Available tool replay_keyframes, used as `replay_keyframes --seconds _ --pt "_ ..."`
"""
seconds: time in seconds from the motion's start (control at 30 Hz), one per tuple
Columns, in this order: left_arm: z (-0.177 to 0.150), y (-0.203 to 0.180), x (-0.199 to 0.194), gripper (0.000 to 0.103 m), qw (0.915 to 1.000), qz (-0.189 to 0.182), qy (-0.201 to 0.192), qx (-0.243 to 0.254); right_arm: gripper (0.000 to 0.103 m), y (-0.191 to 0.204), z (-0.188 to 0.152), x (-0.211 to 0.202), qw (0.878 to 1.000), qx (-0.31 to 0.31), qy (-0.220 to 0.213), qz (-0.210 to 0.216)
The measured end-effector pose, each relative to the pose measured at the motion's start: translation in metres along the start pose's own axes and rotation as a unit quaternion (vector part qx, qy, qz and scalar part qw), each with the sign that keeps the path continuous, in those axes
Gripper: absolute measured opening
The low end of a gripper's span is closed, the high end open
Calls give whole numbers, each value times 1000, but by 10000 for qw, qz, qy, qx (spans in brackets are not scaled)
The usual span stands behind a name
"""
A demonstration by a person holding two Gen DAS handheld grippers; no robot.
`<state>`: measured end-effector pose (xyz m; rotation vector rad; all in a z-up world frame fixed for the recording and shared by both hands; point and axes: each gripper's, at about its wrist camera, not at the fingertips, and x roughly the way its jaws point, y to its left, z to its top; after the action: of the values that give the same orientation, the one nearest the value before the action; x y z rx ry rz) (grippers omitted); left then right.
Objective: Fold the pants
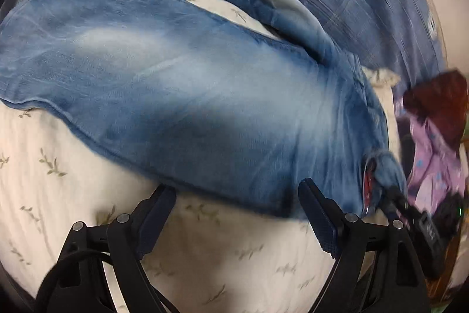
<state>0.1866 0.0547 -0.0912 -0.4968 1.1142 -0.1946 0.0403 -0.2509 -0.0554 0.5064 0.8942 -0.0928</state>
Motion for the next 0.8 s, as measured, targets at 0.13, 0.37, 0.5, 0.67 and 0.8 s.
replay_keyframes --seconds 0.13,0.37,0.5,0.67,0.8 --pt "4 -1 6 26 9980 621 -122 4 39 8 0 3 9994 -225 -6 -279" --pt "-7 24 -3 6 9987 431 -145 -243 19 9 0 0 9991 -337 -25 -265" --pt "-19 10 -32 4 9989 408 -184 -148 13 13 -5 -34 9987 -408 -242 -199" --pt "-54 8 -44 5 9986 503 -111 125 13 6 -34 -56 9983 -224 -216 -488" --pt "-62 18 -34 9 9984 426 -266 256 14 -2 -47 -25 9941 -205 151 -1055"
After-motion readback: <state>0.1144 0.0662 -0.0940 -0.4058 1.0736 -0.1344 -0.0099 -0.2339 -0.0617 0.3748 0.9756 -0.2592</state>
